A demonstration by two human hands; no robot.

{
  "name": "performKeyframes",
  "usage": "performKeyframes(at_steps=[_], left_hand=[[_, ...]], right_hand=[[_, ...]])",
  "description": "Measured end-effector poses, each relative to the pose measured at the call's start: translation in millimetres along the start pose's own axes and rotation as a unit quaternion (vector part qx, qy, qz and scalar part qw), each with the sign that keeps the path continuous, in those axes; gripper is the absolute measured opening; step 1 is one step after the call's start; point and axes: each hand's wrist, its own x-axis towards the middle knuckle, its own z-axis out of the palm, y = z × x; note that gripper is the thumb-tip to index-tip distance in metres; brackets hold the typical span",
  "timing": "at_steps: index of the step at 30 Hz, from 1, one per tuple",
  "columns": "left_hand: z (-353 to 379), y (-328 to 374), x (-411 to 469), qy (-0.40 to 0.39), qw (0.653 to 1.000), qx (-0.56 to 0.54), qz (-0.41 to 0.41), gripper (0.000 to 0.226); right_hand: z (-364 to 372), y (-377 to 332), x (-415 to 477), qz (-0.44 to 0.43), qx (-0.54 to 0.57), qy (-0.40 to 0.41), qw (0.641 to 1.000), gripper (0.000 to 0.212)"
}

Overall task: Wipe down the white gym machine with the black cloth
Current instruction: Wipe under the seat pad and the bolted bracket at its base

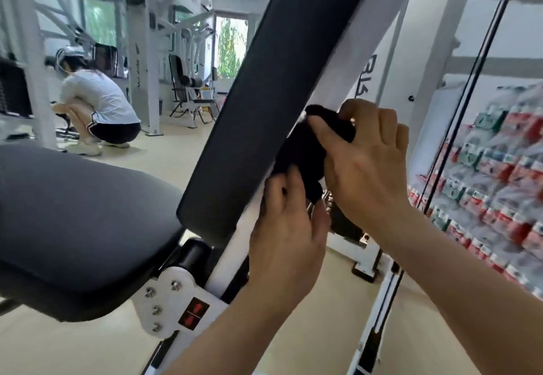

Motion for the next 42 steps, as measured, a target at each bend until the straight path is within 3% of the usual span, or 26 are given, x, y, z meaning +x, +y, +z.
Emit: performKeyframes(at_steps=[3, 6, 9, 12, 13, 15, 20, 23, 26, 28, 30, 34, 38, 42], left_hand=[[-7, 0, 8, -0.007, 0.999, 0.05, -0.007, 0.062], [-9, -11, -6, -0.076, 0.991, 0.09, -0.056, 0.063], [4, -1, 4, -0.065, 0.983, 0.167, -0.035, 0.06], [5, 42, 41, -0.096, 0.991, 0.084, -0.046, 0.072], [8, 51, 49, -0.068, 0.993, 0.092, -0.04, 0.076], [11, 70, 71, -0.086, 0.988, 0.126, -0.029, 0.078], [10, 109, 130, -0.018, 0.997, 0.076, 0.025, 0.08], [6, 103, 129, 0.0, 0.999, 0.039, 0.031, 0.087], [11, 65, 106, -0.039, 0.996, 0.079, -0.002, 0.097], [17, 35, 70, -0.026, 0.99, 0.137, 0.006, 0.084], [9, 22, 45, -0.062, 0.992, 0.108, 0.002, 0.074], [-9, -10, -5, -0.115, 0.975, 0.097, -0.164, 0.078], [-10, -47, -60, -0.139, 0.966, 0.046, -0.216, 0.074], [-8, -68, -84, -0.128, 0.966, 0.031, -0.223, 0.07]], right_hand=[[-5, -8, 4, 0.031, 0.023, -0.003, 0.999, 0.039], [-3, -24, -20, -0.006, 0.039, -0.036, 0.999, 0.04], [-4, -5, -7, -0.035, 0.011, -0.041, 0.998, 0.039], [-9, 20, 29, -0.012, -0.003, -0.007, 1.0, 0.043], [-12, 27, 41, -0.002, -0.003, 0.004, 1.0, 0.045], [-21, 42, 65, 0.011, -0.012, 0.022, 1.0, 0.046], [-43, 72, 126, 0.096, -0.037, 0.059, 0.993, 0.047], [-48, 62, 124, 0.122, -0.012, 0.04, 0.992, 0.052], [-42, 34, 86, 0.082, 0.02, -0.016, 0.996, 0.056], [-37, 18, 61, 0.029, 0.029, -0.051, 0.998, 0.053], [-31, 11, 43, -0.014, 0.026, -0.063, 0.998, 0.049], [-13, -20, -13, -0.056, 0.061, -0.128, 0.988, 0.043], [6, -61, -66, -0.09, 0.098, -0.184, 0.974, 0.04], [14, -65, -84, -0.115, 0.098, -0.158, 0.976, 0.039]])
